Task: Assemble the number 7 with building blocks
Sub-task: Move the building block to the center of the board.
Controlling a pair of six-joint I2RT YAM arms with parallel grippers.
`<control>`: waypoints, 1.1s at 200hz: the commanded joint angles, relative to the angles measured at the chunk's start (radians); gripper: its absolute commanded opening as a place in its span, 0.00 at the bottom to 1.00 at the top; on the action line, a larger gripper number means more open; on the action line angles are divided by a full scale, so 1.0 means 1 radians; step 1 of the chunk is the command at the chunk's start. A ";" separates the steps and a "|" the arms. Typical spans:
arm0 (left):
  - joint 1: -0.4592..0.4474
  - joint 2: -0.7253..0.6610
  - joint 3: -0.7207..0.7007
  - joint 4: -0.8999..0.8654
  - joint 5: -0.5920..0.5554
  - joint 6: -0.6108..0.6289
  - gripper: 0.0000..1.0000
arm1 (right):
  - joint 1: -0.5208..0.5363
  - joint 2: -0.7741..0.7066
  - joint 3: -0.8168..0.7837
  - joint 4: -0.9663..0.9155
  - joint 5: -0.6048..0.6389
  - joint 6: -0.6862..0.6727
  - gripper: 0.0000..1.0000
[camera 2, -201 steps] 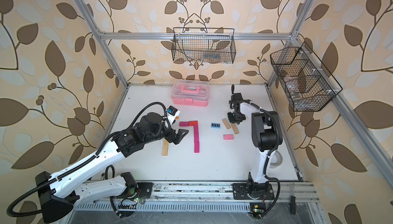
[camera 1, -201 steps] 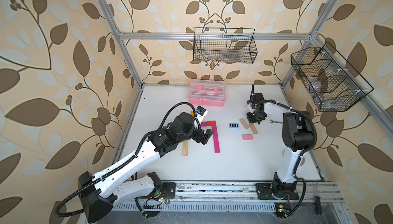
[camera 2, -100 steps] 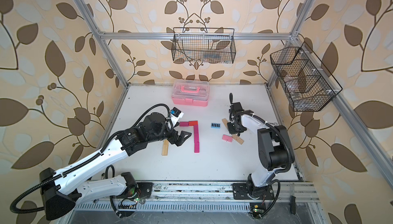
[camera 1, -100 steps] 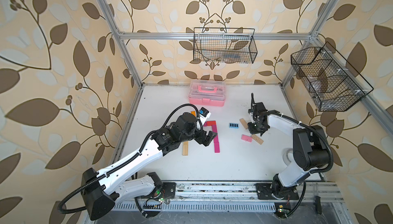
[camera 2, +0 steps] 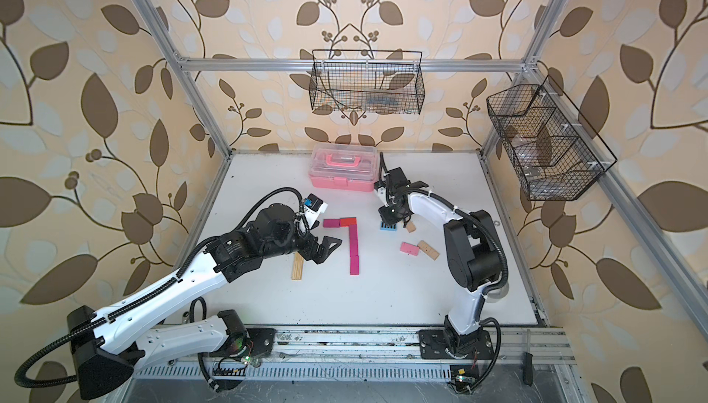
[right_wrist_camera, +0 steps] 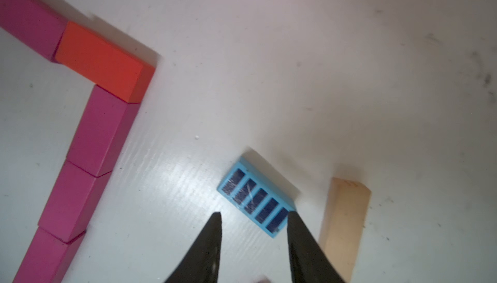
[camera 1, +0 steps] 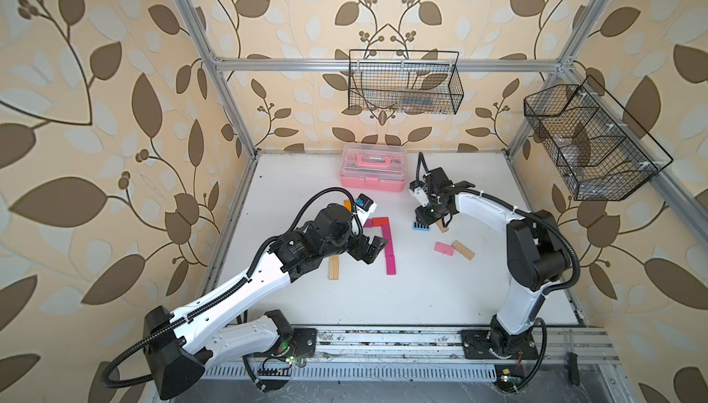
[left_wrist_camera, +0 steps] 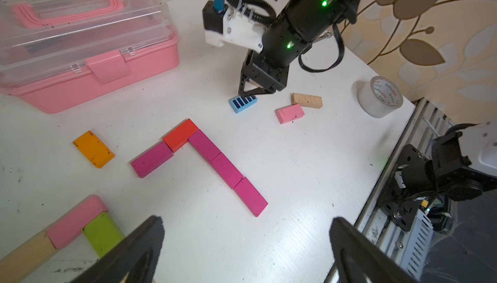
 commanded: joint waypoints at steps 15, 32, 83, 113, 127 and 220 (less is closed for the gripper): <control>-0.004 -0.103 -0.029 -0.048 -0.042 -0.033 0.99 | 0.011 0.090 0.082 -0.055 0.018 -0.071 0.44; -0.004 -0.129 -0.037 -0.069 -0.058 -0.042 0.99 | 0.021 0.106 0.096 -0.065 0.035 -0.092 0.45; -0.004 -0.145 -0.051 -0.064 -0.072 -0.040 0.99 | 0.023 0.111 0.084 -0.071 0.081 -0.183 0.46; -0.004 -0.132 -0.049 -0.062 -0.069 -0.037 0.99 | 0.005 0.097 0.052 -0.079 0.038 -0.295 0.46; -0.004 -0.130 -0.048 -0.061 -0.068 -0.036 0.99 | -0.006 0.089 0.041 -0.075 0.002 -0.344 0.47; -0.004 -0.160 -0.057 -0.061 -0.077 -0.034 0.99 | -0.029 0.136 0.087 -0.125 -0.039 -0.638 0.47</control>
